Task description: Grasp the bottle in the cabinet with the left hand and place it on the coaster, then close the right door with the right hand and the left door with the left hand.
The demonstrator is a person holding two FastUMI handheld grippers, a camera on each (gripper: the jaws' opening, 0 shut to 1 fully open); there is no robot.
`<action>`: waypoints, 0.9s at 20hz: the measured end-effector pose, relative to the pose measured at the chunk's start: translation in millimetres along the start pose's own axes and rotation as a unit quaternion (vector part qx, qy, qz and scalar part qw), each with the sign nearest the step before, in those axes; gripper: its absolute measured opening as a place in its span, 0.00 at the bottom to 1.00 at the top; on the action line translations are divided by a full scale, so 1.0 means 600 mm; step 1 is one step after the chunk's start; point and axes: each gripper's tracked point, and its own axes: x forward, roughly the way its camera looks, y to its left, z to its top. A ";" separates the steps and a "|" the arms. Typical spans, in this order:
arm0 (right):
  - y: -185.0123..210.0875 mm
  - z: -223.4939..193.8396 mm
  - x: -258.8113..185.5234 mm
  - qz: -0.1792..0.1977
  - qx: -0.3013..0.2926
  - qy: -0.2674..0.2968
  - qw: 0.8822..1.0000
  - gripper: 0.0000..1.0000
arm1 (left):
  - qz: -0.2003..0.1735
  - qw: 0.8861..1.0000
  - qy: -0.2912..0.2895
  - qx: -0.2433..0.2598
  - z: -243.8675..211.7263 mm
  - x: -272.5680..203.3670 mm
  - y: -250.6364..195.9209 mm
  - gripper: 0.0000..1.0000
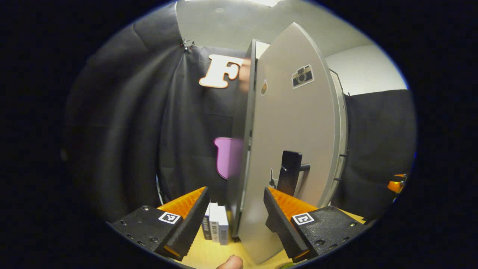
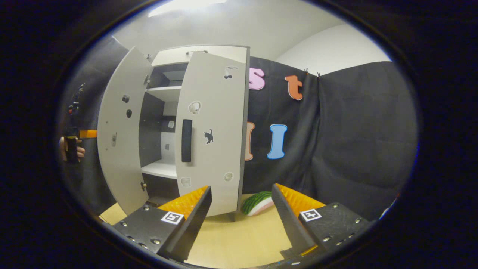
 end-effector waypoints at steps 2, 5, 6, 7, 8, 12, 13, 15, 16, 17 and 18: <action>-0.010 0.000 -0.010 -0.003 0.000 0.002 1.000 0.93 | -0.008 1.000 0.008 0.002 -0.006 0.001 -0.027 0.93; -0.020 0.006 -0.018 -0.010 -0.008 0.001 1.000 0.98 | 0.010 1.000 0.003 0.027 0.002 0.014 -0.023 0.93; -0.018 0.010 -0.019 -0.007 -0.007 0.000 1.000 0.98 | 0.017 1.000 0.003 0.025 -0.002 0.016 -0.021 0.93; -0.014 0.013 -0.019 -0.003 -0.006 -0.001 1.000 0.98 | 0.015 1.000 0.003 0.020 -0.004 0.018 -0.024 0.93; -0.013 0.013 -0.017 0.001 -0.004 0.000 1.000 0.98 | 0.014 1.000 0.007 0.018 -0.006 0.024 -0.029 0.93; 0.006 0.021 0.005 0.011 0.010 -0.005 1.000 0.98 | 0.024 0.999 0.004 0.038 -0.002 0.026 -0.027 0.93; 0.017 0.024 0.014 0.016 0.014 -0.008 1.000 0.98 | 0.024 0.999 0.004 0.043 -0.001 0.025 -0.030 0.93; 0.040 0.036 0.034 0.027 0.017 -0.021 0.999 0.98 | 0.025 0.998 0.006 0.053 -0.001 0.028 -0.036 0.93; 0.052 0.045 0.045 0.031 0.019 -0.030 0.999 0.98 | 0.024 0.998 0.005 0.059 -0.002 0.029 -0.038 0.93; 0.064 0.056 0.055 0.038 0.024 -0.038 0.998 0.98 | 0.023 0.998 0.005 0.064 -0.001 0.031 -0.042 0.93; 0.079 0.062 0.067 0.045 0.028 -0.044 0.998 0.98 | 0.024 0.998 0.005 0.065 0.001 0.031 -0.042 0.93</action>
